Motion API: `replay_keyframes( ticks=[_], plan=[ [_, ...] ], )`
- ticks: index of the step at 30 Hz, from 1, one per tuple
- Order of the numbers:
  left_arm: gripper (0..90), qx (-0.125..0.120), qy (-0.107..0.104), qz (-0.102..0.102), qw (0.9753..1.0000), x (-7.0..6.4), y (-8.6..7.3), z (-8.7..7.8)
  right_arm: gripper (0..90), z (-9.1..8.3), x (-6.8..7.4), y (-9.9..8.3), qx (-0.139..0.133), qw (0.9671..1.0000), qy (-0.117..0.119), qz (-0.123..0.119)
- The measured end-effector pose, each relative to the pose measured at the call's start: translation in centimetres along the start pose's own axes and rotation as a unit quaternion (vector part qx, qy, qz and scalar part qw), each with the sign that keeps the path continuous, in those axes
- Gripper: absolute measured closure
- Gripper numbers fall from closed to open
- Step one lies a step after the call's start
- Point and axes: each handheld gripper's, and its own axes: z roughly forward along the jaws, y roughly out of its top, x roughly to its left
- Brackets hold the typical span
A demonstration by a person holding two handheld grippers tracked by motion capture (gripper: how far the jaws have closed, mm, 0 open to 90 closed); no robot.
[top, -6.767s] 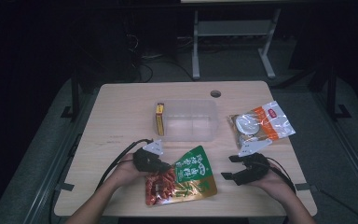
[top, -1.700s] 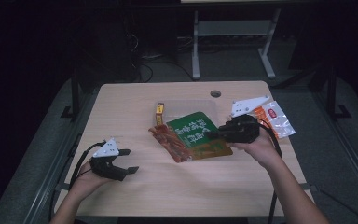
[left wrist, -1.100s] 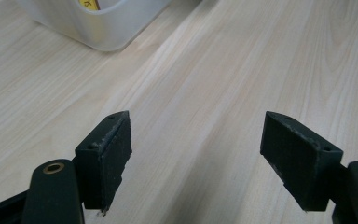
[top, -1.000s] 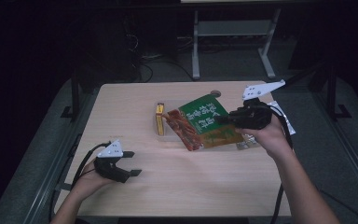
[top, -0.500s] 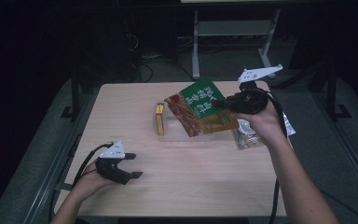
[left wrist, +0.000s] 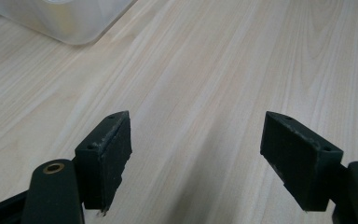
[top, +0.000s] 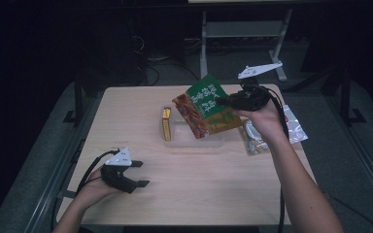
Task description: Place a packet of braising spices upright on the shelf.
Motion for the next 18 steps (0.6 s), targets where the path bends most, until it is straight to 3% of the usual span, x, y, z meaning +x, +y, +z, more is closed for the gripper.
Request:
replay_keyframes(
  ticks=[10,18],
  plan=[
    [24.1,0.001,-0.002,0.001,1.0,-0.1,0.0,0.1,90.0,1.0,-0.4,0.1,0.016,0.9992,-0.03,0.022],
    [22.9,0.0,-0.002,0.002,1.0,-0.1,0.1,0.0,90.0,2.4,-0.6,0.4,0.027,0.9982,-0.046,0.026]
  ],
)
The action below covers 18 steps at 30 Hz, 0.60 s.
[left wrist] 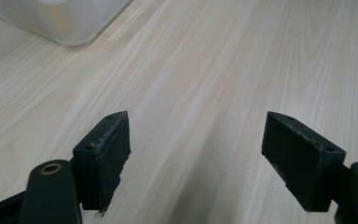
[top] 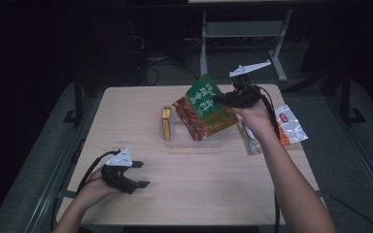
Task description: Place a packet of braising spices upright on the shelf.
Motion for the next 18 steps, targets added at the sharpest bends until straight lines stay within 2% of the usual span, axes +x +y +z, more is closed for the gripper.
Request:
replay_keyframes(
  ticks=[11,18],
  plan=[
    [20.4,0.001,0.0,0.001,1.0,-0.2,0.1,0.1,90.0,1.7,0.1,1.2,0.016,0.9997,-0.02,0.003],
    [17.2,0.008,0.003,0.003,1.0,-0.3,0.1,0.4,90.0,2.6,-0.1,1.3,0.026,0.9993,-0.027,0.009]
  ],
)
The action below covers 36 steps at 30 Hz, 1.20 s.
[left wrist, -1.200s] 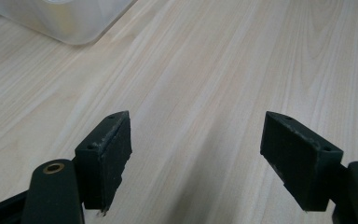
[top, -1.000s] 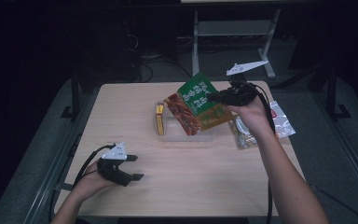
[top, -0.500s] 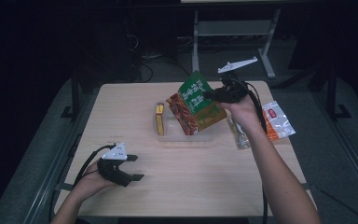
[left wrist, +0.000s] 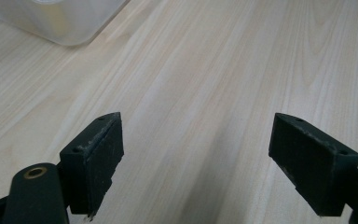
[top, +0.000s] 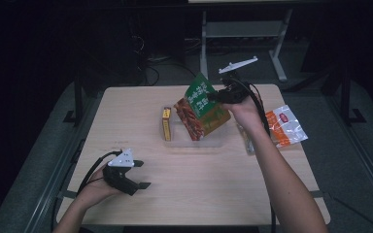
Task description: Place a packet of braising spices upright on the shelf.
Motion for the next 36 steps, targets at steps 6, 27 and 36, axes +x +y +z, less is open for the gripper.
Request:
replay_keyframes(
  ticks=[6,27,36],
  plan=[
    [17.2,0.002,0.0,0.001,1.0,0.0,0.0,0.1,90.0,0.7,0.1,0.4,0.008,0.9999,-0.006,0.0],
    [16.8,0.006,-0.004,-0.002,1.0,0.1,-0.2,0.1,89.8,2.7,1.2,2.1,0.041,0.999,-0.014,-0.011],
    [16.9,0.011,-0.007,0.004,0.9999,0.0,-0.1,0.3,85.4,2.6,1.2,1.9,0.032,0.9994,-0.004,-0.011]
  ],
)
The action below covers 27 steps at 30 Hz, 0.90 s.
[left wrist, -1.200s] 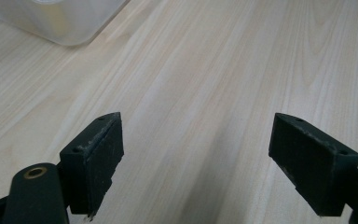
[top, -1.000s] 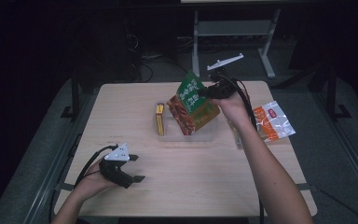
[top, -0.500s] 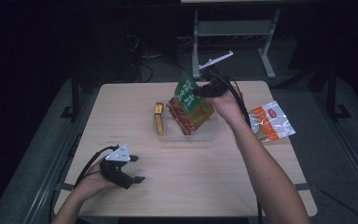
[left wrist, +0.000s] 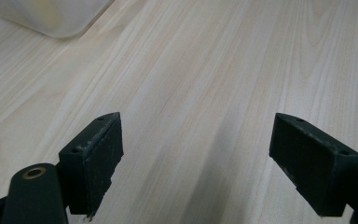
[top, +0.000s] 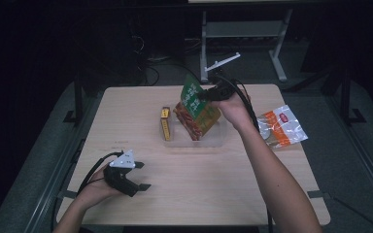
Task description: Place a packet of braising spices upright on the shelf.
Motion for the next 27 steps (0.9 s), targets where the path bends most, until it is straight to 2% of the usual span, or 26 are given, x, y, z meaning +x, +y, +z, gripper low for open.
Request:
replay_keyframes(
  ticks=[12,19,24,27],
  plan=[
    [16.9,0.006,-0.003,0.0,1.0,-0.1,0.0,0.1,79.7,-1.6,0.2,-2.5,-0.013,0.9998,0.015,-0.003],
    [16.9,0.005,-0.003,0.0,1.0,-0.2,0.0,0.2,78.9,-2.4,0.8,-4.4,-0.008,0.9998,0.007,-0.019],
    [16.8,0.005,-0.003,-0.001,1.0,-0.2,0.0,0.2,79.0,-2.7,0.8,-5.7,-0.014,0.9997,0.007,-0.017],
    [16.9,0.009,-0.003,0.007,0.9999,-0.2,0.1,0.2,79.0,-2.8,0.6,-6.4,-0.016,0.9998,0.01,-0.01]
  ],
)
